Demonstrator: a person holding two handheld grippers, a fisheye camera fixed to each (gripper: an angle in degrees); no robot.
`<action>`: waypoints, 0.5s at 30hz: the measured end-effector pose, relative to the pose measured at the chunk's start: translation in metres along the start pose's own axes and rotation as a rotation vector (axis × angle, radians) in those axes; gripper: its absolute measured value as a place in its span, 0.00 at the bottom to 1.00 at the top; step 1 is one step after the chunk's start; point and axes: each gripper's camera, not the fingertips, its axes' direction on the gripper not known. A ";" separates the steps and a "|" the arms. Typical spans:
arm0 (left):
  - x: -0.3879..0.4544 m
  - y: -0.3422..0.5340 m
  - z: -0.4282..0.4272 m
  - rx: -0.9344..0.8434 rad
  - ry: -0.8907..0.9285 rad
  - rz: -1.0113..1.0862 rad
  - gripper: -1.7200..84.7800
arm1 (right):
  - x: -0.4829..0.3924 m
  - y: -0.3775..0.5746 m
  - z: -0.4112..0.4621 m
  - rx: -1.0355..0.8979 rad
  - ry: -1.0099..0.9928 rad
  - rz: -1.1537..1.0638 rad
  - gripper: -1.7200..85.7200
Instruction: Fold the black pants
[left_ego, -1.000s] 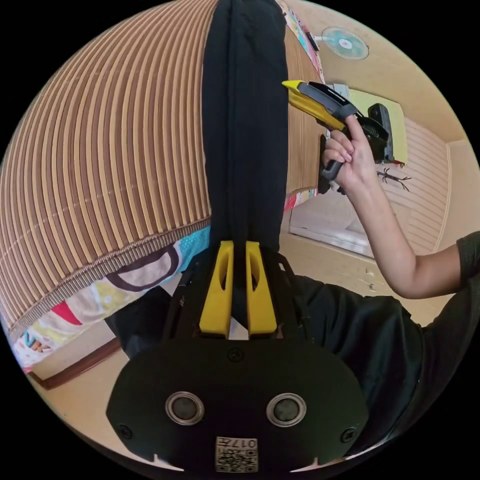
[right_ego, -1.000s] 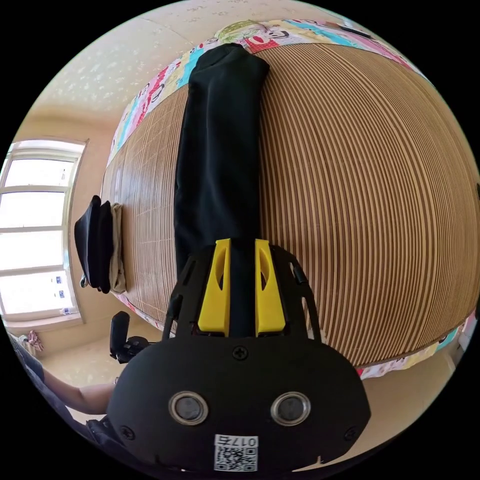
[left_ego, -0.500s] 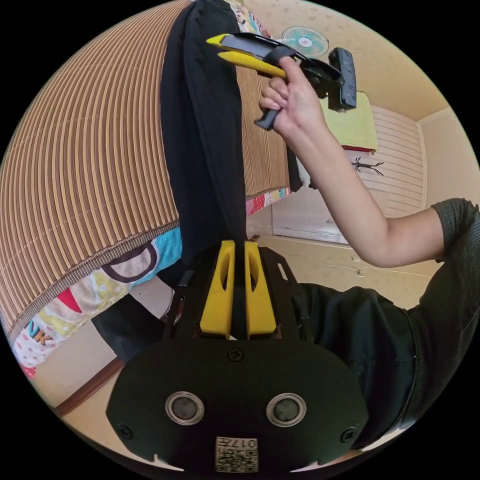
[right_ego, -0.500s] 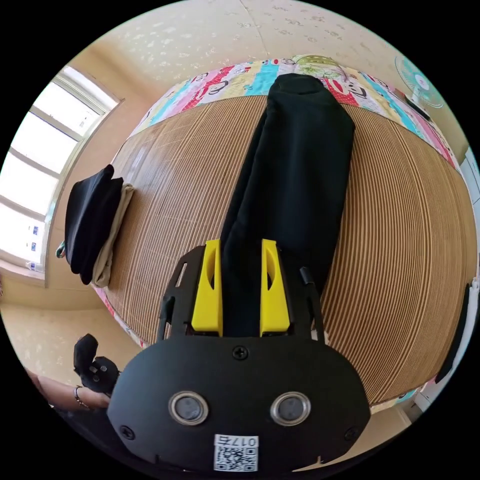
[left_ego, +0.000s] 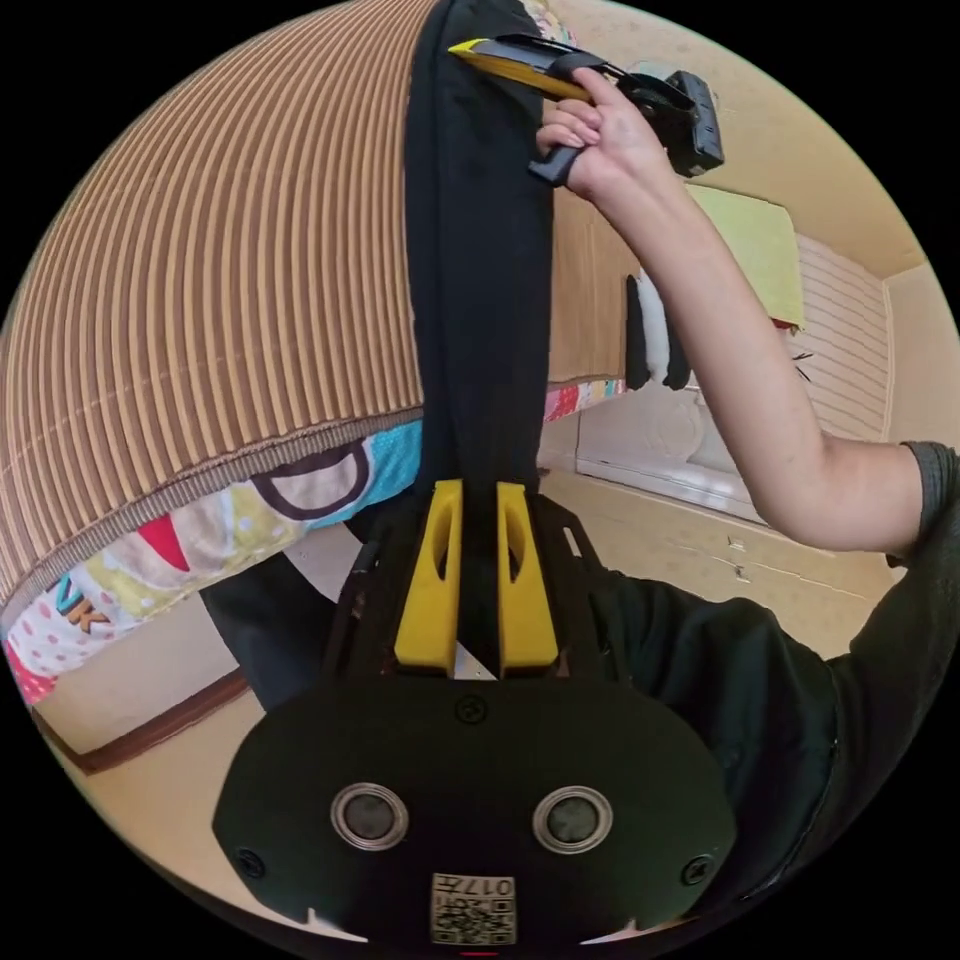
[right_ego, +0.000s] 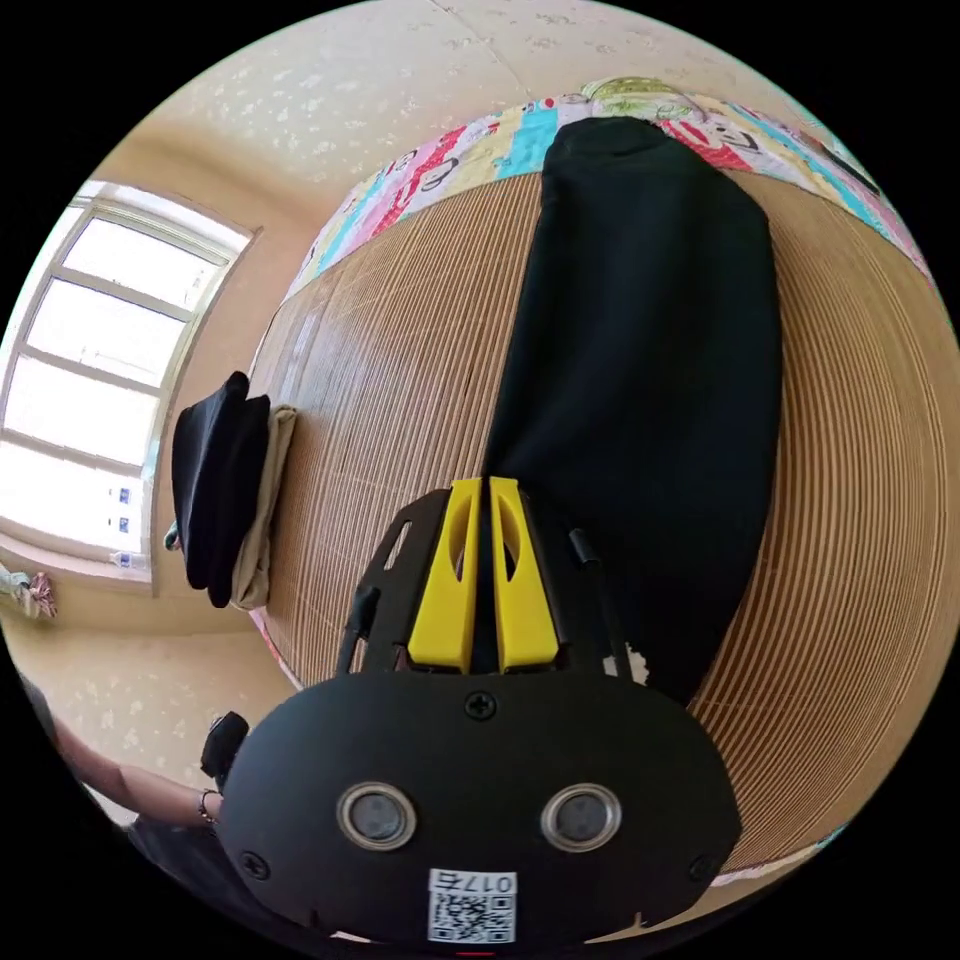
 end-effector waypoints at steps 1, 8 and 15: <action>-0.001 0.000 -0.003 0.011 -0.006 -0.008 0.11 | 0.002 0.004 -0.017 0.029 -0.024 -0.037 0.07; -0.017 -0.049 -0.067 0.284 0.089 -0.064 0.18 | 0.105 0.048 -0.110 0.093 -0.129 0.209 0.16; 0.020 -0.204 -0.080 0.320 0.180 0.024 0.22 | 0.176 0.030 -0.085 -0.040 -0.401 0.292 0.19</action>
